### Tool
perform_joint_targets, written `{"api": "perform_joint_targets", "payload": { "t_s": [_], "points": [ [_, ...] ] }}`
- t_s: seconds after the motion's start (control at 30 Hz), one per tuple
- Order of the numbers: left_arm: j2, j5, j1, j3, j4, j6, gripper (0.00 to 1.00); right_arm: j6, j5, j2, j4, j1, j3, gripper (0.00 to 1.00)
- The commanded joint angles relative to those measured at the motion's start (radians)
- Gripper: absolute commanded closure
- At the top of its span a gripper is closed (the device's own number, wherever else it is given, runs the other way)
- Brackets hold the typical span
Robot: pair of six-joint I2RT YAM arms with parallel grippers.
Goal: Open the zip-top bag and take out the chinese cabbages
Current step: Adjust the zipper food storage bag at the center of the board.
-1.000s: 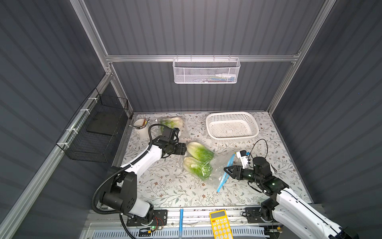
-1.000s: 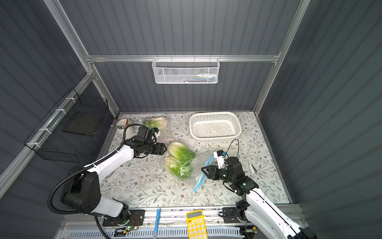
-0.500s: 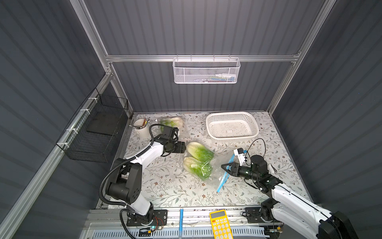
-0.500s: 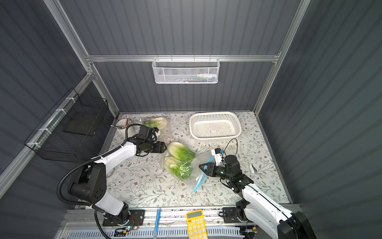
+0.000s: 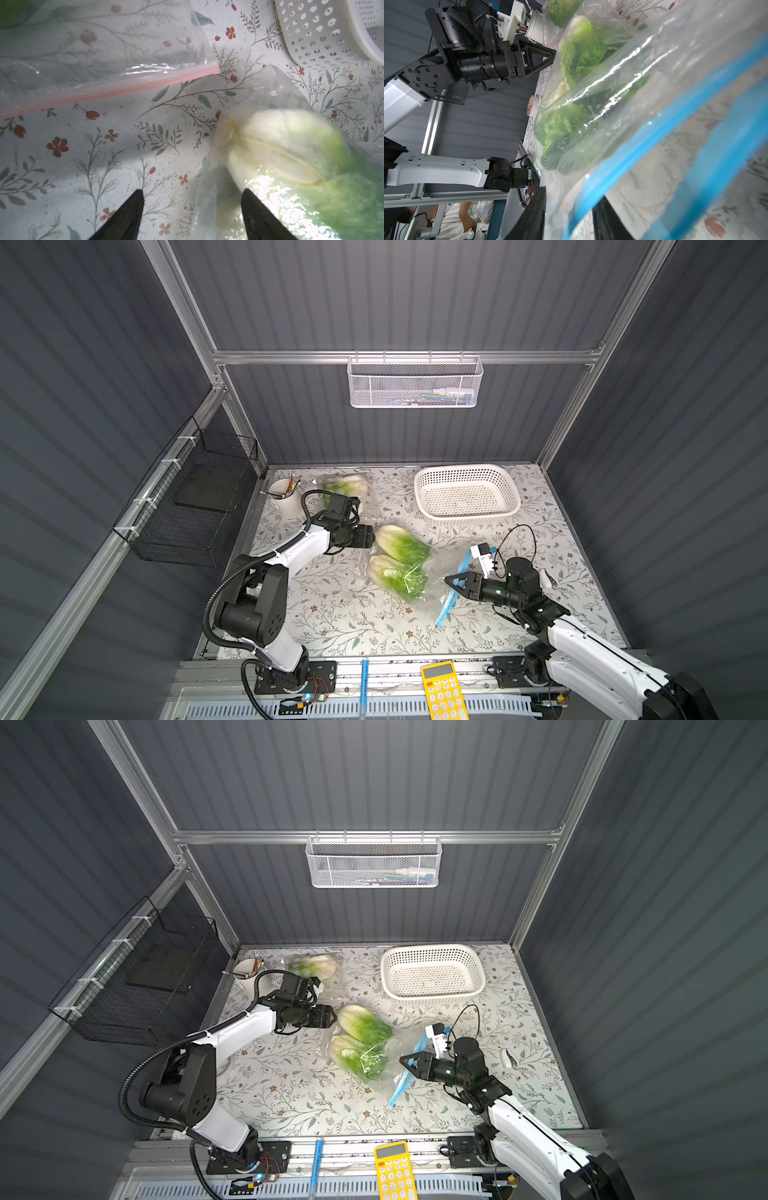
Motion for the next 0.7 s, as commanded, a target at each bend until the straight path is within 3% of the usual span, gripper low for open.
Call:
{"api": "perform_joint_targets", "payload": {
  "t_s": [0.0, 0.4, 0.67],
  "points": [
    [0.018, 0.028, 0.005, -0.014, 0.018, -0.018, 0.24, 0.012, -0.005, -0.043, -0.054, -0.002, -0.013, 0.64],
    [0.044, 0.073, 0.005, -0.024, 0.037, -0.04, 0.23, 0.033, -0.001, -0.087, -0.092, -0.002, -0.039, 0.69],
    [0.059, 0.103, 0.005, -0.024, 0.044, -0.046, 0.23, 0.033, 0.007, -0.098, -0.1, -0.004, -0.039, 0.86]
  ]
}}
